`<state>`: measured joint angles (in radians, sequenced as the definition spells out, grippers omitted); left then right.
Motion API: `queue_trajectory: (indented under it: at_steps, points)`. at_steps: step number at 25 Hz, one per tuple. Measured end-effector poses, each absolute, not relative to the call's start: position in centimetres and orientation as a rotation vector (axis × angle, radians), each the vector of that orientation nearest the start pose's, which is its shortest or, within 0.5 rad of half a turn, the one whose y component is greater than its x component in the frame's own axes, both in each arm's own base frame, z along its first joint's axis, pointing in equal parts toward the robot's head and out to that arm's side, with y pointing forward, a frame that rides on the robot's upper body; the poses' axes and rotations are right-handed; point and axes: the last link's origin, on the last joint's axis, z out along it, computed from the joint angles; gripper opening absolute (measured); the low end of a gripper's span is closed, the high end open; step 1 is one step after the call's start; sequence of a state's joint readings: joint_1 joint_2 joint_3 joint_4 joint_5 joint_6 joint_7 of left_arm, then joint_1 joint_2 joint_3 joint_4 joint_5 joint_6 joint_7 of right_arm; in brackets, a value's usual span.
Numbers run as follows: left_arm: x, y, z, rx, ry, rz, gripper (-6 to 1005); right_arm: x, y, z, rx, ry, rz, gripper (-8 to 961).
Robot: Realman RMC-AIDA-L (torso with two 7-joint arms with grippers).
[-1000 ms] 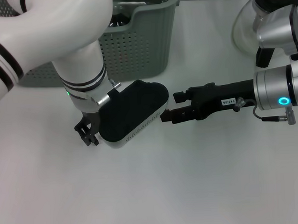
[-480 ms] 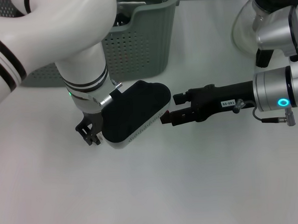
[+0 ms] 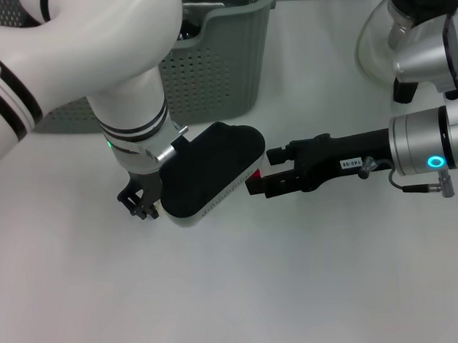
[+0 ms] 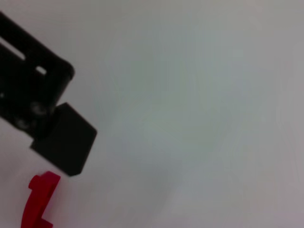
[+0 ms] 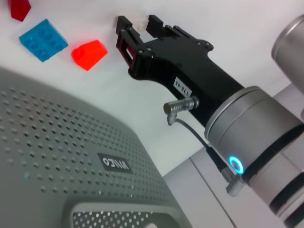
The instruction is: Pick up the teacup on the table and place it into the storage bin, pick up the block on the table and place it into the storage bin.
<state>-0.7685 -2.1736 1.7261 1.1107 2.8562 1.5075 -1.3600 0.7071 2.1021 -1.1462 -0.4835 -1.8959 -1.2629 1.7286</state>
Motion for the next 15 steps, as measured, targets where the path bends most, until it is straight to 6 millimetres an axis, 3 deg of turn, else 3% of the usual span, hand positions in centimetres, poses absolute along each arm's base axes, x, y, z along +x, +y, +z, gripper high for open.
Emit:
queue_trajectory:
  at_steps: [5, 8, 11, 15]
  points:
    - [-16.2, 34.1, -7.3, -2.823, 1.168, 1.279, 410, 21.5, 34.7, -8.8, -2.902, 0.970, 0.418, 912]
    - [-15.5, 34.2, -5.7, -2.873, 1.043, 1.209, 409, 21.7, 34.6, -8.8, -2.903, 0.965, 0.419, 912]
    - [-14.6, 34.2, -3.4, -2.989, 0.862, 1.036, 389, 21.8, 34.5, -8.7, -2.902, 0.963, 0.419, 912]
    - [-13.7, 34.6, 1.0, -3.124, 0.537, 0.624, 362, 22.1, 34.5, -8.3, -2.901, 0.950, 0.418, 911]
